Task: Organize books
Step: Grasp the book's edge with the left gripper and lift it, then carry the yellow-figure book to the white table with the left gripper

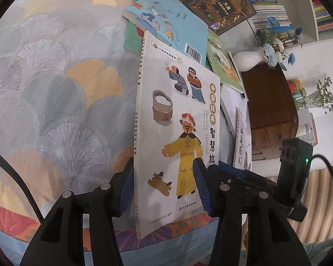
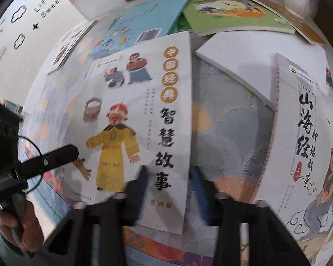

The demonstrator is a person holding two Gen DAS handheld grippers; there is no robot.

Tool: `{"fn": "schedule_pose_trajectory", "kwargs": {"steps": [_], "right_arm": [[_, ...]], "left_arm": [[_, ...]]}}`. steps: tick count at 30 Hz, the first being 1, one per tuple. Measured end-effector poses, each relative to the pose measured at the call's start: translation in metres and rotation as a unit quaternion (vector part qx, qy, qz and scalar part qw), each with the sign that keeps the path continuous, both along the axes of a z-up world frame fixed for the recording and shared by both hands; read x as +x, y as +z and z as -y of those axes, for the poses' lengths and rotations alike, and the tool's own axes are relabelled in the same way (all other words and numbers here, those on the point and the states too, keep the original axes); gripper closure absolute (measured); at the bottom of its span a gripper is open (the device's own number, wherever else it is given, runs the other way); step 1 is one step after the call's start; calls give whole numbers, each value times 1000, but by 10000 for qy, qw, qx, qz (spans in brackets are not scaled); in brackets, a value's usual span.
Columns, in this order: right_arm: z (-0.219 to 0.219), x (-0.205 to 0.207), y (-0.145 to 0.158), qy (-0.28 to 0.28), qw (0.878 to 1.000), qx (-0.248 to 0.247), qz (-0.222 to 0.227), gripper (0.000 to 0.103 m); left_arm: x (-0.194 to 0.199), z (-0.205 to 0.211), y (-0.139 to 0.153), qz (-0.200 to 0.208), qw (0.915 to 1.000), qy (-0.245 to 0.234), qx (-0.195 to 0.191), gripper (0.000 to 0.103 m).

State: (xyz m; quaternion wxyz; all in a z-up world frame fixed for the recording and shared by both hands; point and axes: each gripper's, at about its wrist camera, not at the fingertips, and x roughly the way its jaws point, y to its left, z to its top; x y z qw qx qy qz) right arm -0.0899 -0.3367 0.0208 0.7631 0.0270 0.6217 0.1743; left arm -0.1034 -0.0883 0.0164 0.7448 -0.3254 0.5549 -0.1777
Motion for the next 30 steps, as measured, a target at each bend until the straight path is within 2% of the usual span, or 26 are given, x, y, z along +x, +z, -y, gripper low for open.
{"fn": "schedule_pose_trajectory", "kwargs": {"steps": [4,7,8,9,12,13,14,16,19,21,25,28,29,30], "right_arm": [[1,-3,-1,25,9999,-3,127,70],[9,-3,-3,-112,9997,211,15,70],[11,-4,-3,-155,9994,296,-15,70],[14,-4,-4,-210,9990,398,-68,70],[23,-1,-6,-365,9971,640,-210,70],[25,-2,-6,-379,9968,668,-229,70],[26,-2,-6,-381,9967,681,-239,70],[27,-2,-5,-373,9967,681,-235,70],[27,-5,-4,-305,9972,649,-202,70],[27,-5,-3,-305,9972,660,-199,70],[28,-3,-4,-320,9964,741,-255,70],[37,4,-5,-390,9928,986,-559,67],[40,6,-7,-434,9901,1132,-709,60],[49,8,-9,-545,9835,1431,-964,53]], "left_arm": [[-2,-1,1,-21,9999,124,-76,56],[-9,-3,25,519,9949,201,-845,57],[-11,-1,32,638,9937,154,-903,58],[-11,4,39,733,9935,58,-869,58],[-10,20,47,861,9959,-172,-214,64],[-9,23,42,775,9968,-150,75,74],[-8,23,37,696,9973,-89,207,83],[-9,21,28,549,9980,7,301,92],[-13,22,16,312,9990,-6,331,92],[-18,25,9,180,9997,-38,135,92],[-22,25,9,201,9992,203,-265,92],[-17,16,6,2,9934,484,-1041,92],[-14,11,2,-123,9882,588,-1413,92],[-13,10,0,-203,9843,655,-1628,92]]}}
